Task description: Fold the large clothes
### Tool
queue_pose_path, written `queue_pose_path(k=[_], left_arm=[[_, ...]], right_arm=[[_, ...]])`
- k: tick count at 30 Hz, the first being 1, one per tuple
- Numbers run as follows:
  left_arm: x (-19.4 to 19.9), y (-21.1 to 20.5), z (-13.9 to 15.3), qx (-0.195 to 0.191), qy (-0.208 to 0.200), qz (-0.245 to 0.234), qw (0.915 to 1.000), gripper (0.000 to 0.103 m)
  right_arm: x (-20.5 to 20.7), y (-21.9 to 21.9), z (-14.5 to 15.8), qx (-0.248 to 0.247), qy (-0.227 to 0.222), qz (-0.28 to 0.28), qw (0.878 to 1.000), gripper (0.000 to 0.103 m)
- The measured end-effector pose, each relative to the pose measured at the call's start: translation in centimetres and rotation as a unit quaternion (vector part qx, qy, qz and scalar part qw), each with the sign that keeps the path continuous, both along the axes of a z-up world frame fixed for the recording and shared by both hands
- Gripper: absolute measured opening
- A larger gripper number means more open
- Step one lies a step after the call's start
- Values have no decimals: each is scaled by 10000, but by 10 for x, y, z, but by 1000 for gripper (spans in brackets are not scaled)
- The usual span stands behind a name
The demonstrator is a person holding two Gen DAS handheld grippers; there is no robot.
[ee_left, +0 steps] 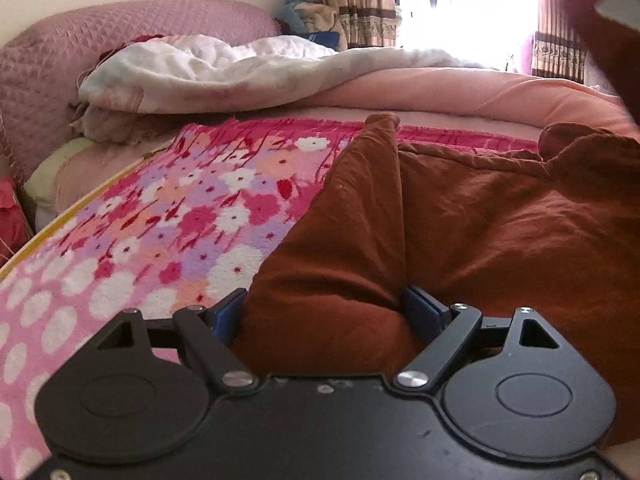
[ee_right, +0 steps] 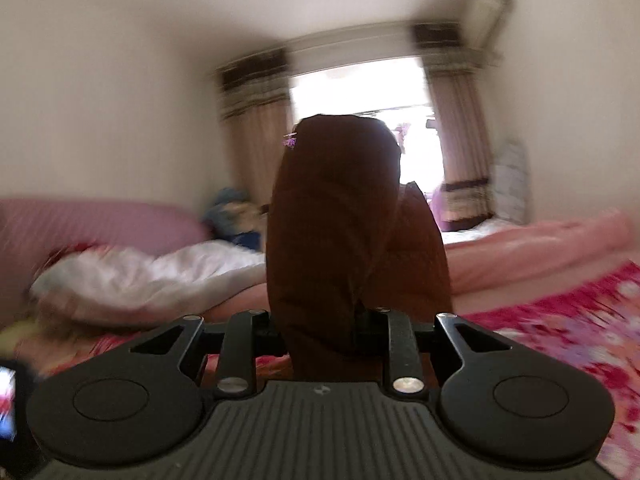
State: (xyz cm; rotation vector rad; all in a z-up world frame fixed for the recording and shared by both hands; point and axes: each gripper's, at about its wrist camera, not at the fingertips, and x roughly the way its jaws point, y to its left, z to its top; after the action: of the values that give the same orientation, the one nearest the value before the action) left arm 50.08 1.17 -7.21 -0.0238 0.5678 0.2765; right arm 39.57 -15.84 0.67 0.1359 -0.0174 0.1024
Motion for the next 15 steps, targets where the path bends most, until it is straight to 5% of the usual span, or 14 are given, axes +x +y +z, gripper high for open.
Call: queue_pose_path(k=[4,8,15], left_arm=[[-1,16,6,-519,21,-6,9987,87],[-4,26,7,-866,62,-25,9962,87],[-9,23,16,-629,-13,13,9980,87]], right_arm=[[17,34,-17,-599,515,726,9942,30],[47,31,-53,-266,1614,1454,9758,30],[38,21,-42,-173,1521,1526,9764,30]])
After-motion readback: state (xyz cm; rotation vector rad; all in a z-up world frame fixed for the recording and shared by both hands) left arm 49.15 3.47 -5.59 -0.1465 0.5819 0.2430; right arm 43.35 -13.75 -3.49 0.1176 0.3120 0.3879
